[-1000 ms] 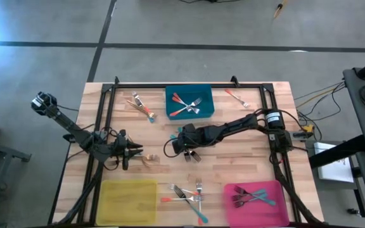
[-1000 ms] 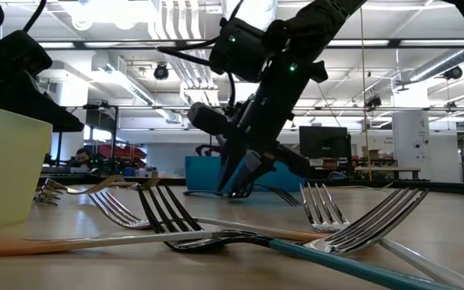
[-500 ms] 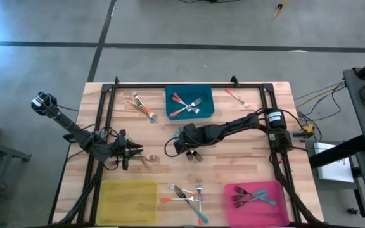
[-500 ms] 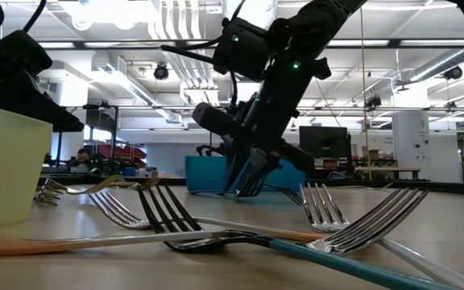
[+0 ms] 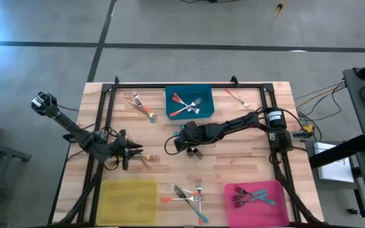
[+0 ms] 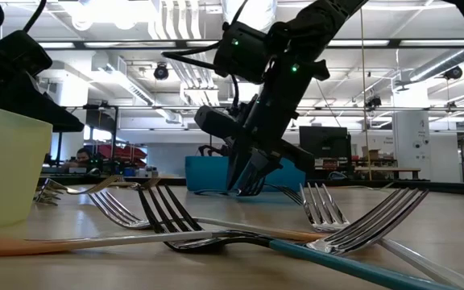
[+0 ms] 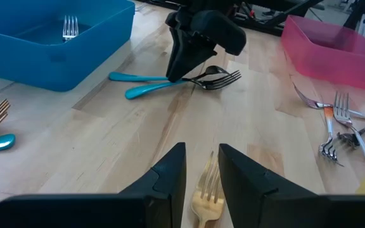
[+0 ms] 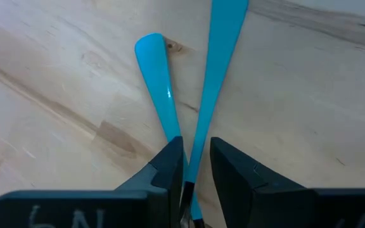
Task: Sort silverware by color (type)
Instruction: Put the blue fork into the pink bin
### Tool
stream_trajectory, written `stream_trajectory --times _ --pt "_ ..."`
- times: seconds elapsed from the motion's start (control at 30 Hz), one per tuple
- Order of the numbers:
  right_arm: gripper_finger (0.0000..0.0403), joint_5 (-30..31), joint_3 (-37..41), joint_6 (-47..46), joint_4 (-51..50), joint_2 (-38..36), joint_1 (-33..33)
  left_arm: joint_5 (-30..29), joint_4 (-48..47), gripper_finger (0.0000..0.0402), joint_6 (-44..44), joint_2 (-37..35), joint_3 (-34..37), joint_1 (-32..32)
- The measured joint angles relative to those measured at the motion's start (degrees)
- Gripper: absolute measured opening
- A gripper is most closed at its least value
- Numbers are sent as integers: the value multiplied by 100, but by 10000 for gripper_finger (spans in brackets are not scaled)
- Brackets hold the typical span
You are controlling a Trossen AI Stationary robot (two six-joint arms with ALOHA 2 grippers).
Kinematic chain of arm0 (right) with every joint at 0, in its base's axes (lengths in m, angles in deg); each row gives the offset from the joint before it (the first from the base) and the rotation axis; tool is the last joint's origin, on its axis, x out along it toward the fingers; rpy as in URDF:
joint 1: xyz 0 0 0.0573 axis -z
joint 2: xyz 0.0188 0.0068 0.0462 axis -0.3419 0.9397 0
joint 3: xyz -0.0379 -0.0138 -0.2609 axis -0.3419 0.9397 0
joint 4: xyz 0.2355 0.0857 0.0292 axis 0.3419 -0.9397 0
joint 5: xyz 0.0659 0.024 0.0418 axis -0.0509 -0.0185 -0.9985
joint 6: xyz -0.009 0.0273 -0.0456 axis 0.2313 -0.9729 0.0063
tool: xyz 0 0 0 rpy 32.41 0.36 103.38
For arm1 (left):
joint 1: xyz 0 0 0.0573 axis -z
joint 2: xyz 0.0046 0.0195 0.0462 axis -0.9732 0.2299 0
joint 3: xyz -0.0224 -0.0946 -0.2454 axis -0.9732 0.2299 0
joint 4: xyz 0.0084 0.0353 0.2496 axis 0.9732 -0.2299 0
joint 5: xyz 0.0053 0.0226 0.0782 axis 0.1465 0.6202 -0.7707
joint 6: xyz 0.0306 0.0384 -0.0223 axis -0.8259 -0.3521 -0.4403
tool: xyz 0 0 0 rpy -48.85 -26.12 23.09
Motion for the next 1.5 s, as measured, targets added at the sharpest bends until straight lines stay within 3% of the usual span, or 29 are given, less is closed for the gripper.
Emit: stream_trajectory --times 0.17,0.4,0.77,1.1,1.5 --pt "66 -104 11 -3 -97 -9 0 0 0 77 1 0 -2 0" --pt "14 -270 12 66 -105 -17 -9 0 0 77 1 0 -1 -2" --pt "8 -812 -278 345 -205 -57 -15 0 0 77 2 0 0 -1" --pt "8 -732 -804 939 -293 -458 20 0 0 77 0 0 -2 -2" --pt "8 -357 -1466 2220 -1067 -695 979 0 -2 77 2 0 0 0"
